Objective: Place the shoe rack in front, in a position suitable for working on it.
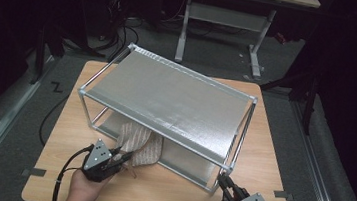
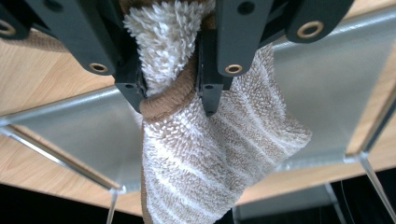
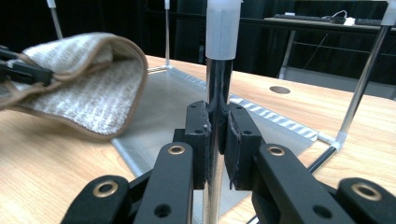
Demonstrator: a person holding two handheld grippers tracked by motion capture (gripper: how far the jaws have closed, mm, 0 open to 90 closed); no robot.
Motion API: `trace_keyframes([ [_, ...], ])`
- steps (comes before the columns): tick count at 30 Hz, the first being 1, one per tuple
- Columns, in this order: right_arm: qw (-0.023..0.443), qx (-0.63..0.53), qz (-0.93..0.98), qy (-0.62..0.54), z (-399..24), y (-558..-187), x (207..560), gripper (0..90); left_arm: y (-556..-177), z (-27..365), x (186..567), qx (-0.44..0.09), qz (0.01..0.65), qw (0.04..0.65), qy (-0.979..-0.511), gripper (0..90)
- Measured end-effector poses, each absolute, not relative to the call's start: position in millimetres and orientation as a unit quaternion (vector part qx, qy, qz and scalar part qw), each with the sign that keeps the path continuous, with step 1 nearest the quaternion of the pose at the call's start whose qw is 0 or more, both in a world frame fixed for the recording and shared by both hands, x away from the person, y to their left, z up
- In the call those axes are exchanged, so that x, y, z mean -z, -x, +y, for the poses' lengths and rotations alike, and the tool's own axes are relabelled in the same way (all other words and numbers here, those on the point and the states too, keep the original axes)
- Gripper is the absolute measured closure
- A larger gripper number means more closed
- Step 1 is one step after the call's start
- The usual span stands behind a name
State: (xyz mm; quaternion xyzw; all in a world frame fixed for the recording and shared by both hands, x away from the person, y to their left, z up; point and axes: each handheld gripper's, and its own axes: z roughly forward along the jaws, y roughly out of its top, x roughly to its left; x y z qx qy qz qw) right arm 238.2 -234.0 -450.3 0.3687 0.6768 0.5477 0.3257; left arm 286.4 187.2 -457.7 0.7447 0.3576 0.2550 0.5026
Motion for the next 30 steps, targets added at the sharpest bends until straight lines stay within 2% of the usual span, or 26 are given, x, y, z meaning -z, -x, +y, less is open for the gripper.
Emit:
trace_keyframes([
  [14,0.343,-0.545,0.652,-0.400,-241.9,-260.6,449.3,81.3,-263.2,205.8,444.3,-0.286,0.357,0.521,-0.721,70.2],
  [24,0.342,-0.547,0.650,-0.402,-241.9,-271.5,449.9,81.0,-242.1,212.8,415.4,-0.318,0.343,0.544,-0.697,70.5],
  [30,0.339,-0.546,0.654,-0.399,-239.3,-270.3,450.5,81.1,-231.7,221.9,389.7,-0.339,0.331,0.576,-0.666,70.8],
])
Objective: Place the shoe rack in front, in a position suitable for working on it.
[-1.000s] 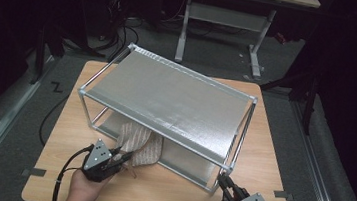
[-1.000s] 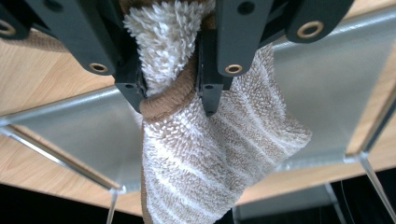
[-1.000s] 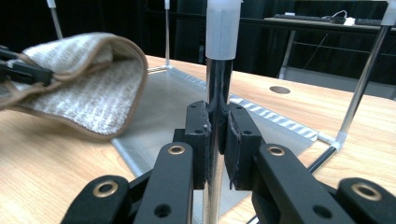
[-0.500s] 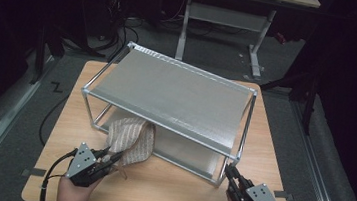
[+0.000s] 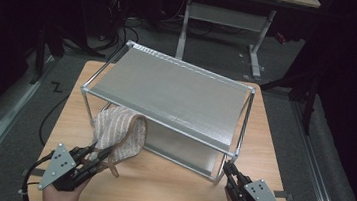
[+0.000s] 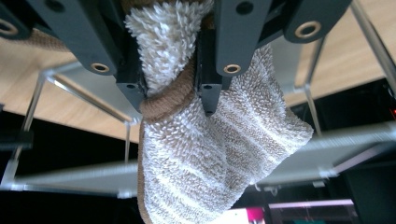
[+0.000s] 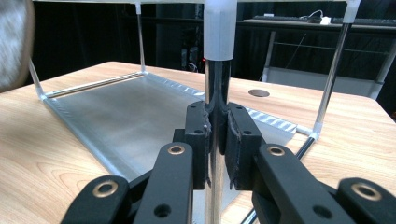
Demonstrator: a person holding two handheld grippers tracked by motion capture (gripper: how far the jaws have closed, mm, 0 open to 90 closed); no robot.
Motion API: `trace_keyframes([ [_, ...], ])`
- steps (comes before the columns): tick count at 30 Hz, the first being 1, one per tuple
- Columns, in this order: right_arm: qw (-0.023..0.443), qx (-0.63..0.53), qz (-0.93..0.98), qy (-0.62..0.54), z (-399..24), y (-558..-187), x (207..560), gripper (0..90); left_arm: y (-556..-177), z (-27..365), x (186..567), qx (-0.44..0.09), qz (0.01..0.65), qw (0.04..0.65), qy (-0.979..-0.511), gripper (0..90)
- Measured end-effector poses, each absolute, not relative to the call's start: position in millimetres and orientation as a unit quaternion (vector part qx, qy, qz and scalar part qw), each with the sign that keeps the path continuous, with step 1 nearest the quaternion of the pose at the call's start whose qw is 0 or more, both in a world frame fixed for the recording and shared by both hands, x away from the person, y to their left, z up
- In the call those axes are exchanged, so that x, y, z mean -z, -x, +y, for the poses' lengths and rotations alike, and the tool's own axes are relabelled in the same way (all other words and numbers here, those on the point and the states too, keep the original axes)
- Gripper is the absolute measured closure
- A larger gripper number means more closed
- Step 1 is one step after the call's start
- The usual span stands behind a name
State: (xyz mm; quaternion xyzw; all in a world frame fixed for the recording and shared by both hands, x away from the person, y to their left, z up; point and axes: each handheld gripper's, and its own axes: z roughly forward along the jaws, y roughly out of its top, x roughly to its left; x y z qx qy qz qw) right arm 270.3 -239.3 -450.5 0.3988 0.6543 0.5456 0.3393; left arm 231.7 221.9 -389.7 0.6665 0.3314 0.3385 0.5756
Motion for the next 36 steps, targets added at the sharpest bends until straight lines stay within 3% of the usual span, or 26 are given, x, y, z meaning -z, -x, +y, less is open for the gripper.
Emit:
trace_keyframes([
  [8,0.339,-0.544,0.656,-0.397,-239.9,-267.2,451.0,81.0,-227.3,232.5,364.4,-0.362,0.324,0.606,-0.630,70.8],
  [11,0.340,-0.544,0.657,-0.395,-239.5,-266.1,451.0,81.1,-228.3,225.1,358.1,-0.349,0.333,0.641,-0.597,70.7],
  [12,0.339,-0.544,0.658,-0.395,-239.5,-265.8,450.9,81.0,-229.9,229.9,354.3,-0.372,0.317,0.618,-0.616,70.7],
  [25,0.335,-0.547,0.661,-0.390,-238.3,-263.0,450.9,81.1,-258.4,210.6,337.3,-0.400,0.283,0.644,-0.588,70.4],
  [36,0.329,-0.552,0.669,-0.372,-233.5,-253.9,451.7,81.1,-309.2,215.1,352.8,-0.408,0.313,0.627,-0.585,70.0],
])
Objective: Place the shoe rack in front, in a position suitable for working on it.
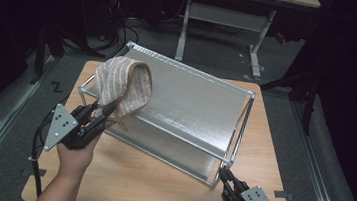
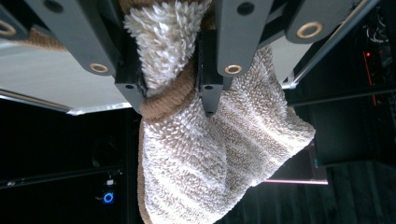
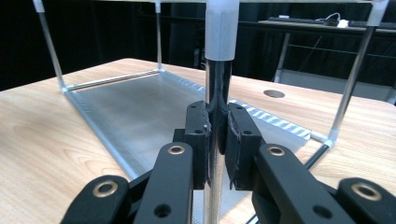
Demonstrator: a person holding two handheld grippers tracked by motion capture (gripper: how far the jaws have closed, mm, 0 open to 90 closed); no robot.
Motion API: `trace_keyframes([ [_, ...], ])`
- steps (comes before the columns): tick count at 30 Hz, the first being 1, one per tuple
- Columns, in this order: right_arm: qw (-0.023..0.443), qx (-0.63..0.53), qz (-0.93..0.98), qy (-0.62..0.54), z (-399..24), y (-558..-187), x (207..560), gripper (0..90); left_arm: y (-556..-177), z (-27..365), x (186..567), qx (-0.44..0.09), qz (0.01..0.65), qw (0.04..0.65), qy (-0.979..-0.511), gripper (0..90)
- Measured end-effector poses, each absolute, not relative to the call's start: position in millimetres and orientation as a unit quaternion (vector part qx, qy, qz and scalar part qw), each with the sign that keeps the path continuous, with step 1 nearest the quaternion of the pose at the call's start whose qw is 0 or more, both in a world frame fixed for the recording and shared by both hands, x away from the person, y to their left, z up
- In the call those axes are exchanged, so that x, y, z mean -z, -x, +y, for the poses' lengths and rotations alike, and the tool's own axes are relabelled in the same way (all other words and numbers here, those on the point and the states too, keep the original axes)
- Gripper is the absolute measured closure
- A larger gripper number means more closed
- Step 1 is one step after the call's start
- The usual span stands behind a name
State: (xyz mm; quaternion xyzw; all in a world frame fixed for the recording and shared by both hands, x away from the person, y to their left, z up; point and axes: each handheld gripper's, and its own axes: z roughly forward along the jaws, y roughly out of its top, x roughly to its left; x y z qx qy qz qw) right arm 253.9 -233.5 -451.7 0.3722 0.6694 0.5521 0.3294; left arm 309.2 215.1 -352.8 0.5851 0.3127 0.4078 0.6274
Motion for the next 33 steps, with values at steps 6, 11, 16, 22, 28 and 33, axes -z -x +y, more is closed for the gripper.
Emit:
trace_keyframes([
  [6,0.326,-0.555,0.676,-0.360,-228.8,-242.7,451.8,81.1,-323.5,212.4,358.7,-0.409,0.311,0.623,-0.590,69.6],
  [11,0.324,-0.553,0.685,-0.347,-223.8,-233.8,451.4,81.1,-332.7,213.9,361.3,-0.408,0.316,0.620,-0.591,69.0],
  [16,0.323,-0.554,0.685,-0.346,-223.9,-230.1,451.2,81.0,-336.9,216.0,365.2,-0.404,0.316,0.617,-0.597,66.6],
  [22,0.326,-0.552,0.684,-0.347,-225.2,-228.7,451.1,81.0,-342.2,219.0,370.7,-0.393,0.332,0.612,-0.601,64.0],
  [28,0.324,-0.553,0.684,-0.348,-225.1,-228.7,451.2,81.0,-347.3,221.2,371.8,-0.376,0.347,0.609,-0.607,52.8],
  [33,0.324,-0.553,0.683,-0.349,-225.3,-228.9,451.1,81.0,-344.2,219.9,367.3,-0.378,0.345,0.609,-0.606,39.5],
])
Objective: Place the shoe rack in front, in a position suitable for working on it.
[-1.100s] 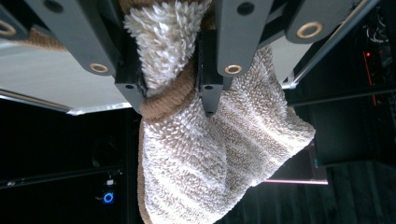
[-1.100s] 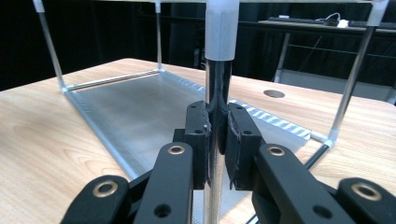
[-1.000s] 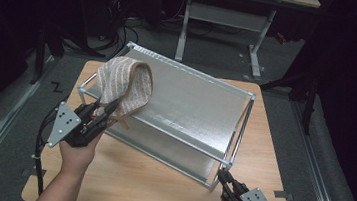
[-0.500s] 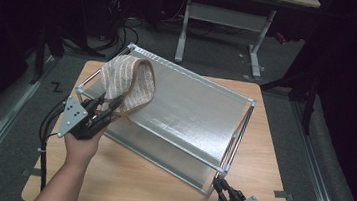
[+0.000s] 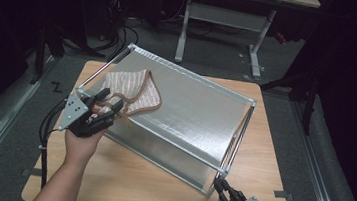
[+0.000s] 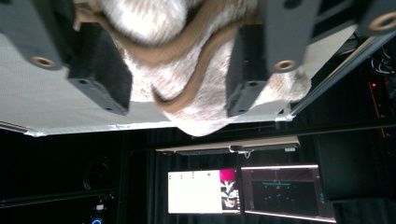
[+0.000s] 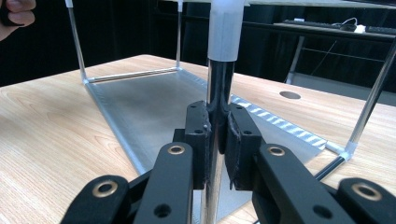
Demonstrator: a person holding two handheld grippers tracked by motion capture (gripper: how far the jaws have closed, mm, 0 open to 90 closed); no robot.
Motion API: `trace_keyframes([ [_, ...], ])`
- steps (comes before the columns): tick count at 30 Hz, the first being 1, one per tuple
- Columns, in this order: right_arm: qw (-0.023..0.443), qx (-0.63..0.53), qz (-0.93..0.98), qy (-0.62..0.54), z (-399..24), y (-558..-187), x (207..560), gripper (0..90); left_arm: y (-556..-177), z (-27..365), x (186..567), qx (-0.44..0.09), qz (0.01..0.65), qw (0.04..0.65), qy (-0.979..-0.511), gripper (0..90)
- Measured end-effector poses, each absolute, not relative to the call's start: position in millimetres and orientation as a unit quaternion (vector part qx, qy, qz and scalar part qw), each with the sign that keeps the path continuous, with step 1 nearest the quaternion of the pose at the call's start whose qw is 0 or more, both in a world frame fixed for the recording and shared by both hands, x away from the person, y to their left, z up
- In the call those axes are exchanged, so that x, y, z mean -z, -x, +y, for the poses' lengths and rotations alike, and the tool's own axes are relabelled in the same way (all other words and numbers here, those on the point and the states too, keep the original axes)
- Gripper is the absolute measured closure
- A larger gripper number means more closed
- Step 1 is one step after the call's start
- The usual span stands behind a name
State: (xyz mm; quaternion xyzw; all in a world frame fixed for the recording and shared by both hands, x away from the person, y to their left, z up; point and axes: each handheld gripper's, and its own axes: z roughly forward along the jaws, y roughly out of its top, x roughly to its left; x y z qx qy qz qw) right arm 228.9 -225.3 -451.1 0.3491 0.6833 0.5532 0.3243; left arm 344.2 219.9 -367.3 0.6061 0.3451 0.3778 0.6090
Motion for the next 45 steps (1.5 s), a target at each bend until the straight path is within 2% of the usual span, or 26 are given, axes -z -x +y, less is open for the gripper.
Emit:
trace_keyframes([
  [3,0.324,-0.553,0.683,-0.349,-225.4,-228.9,451.2,81.0,-341.4,220.9,361.6,-0.384,0.347,0.613,-0.597,36.0],
  [6,0.324,-0.553,0.683,-0.349,-225.4,-229.0,451.1,81.0,-343.8,224.0,356.2,-0.391,0.356,0.605,-0.595,37.4],
  [9,0.324,-0.553,0.683,-0.349,-225.3,-229.0,451.0,81.0,-352.9,227.9,356.0,-0.370,0.374,0.601,-0.602,38.1],
  [12,0.325,-0.553,0.683,-0.349,-225.4,-229.2,451.1,81.0,-355.5,224.3,359.2,-0.371,0.363,0.596,-0.613,38.9],
  [14,0.325,-0.553,0.684,-0.349,-225.5,-229.3,451.1,81.0,-355.7,221.1,360.9,-0.379,0.356,0.591,-0.617,42.2],
  [17,0.325,-0.552,0.684,-0.349,-225.5,-229.2,451.0,81.0,-357.7,219.8,364.5,-0.371,0.351,0.602,-0.614,51.8],
  [22,0.324,-0.553,0.684,-0.349,-225.6,-229.1,451.0,81.0,-362.0,225.0,371.8,-0.370,0.374,0.599,-0.604,63.5],
  [29,0.324,-0.553,0.684,-0.349,-225.7,-229.2,451.0,81.0,-367.0,244.5,372.9,-0.386,0.399,0.584,-0.592,69.1],
  [35,0.325,-0.552,0.684,-0.348,-225.5,-229.2,450.9,81.0,-367.1,261.3,372.0,-0.391,0.399,0.581,-0.592,66.4],
  [42,0.326,-0.552,0.684,-0.349,-225.2,-229.1,450.9,81.0,-369.0,258.0,371.6,-0.386,0.389,0.577,-0.606,43.2],
  [45,0.326,-0.552,0.684,-0.349,-225.2,-229.0,450.9,81.0,-371.8,256.2,374.1,-0.385,0.386,0.574,-0.610,45.0],
])
